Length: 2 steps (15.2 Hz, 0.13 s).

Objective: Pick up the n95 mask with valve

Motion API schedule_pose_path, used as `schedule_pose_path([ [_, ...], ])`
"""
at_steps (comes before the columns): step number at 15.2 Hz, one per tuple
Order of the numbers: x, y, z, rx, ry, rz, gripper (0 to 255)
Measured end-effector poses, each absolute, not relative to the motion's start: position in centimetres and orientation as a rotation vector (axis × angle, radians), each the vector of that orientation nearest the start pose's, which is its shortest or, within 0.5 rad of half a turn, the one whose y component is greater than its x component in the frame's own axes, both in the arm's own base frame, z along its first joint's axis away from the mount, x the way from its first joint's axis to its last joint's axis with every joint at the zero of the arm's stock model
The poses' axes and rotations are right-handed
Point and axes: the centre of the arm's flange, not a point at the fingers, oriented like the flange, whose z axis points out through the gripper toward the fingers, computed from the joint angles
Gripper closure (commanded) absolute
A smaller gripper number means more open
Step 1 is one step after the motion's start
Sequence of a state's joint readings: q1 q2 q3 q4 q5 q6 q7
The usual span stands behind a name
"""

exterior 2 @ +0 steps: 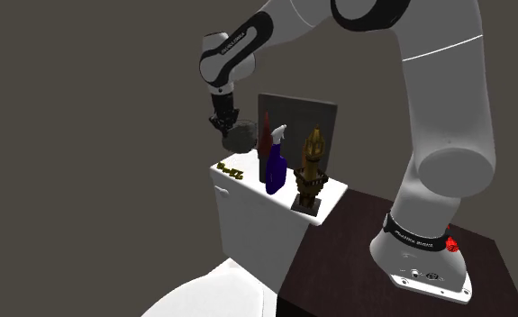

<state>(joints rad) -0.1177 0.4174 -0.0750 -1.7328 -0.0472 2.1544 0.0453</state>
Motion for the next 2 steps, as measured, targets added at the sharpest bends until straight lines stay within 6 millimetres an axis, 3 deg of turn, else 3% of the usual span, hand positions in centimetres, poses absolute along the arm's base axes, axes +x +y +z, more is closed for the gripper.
schedule_pose_path([
  [2, 64.60, -12.38, 35.09, -3.195, 0.330, -0.001, 255],
])
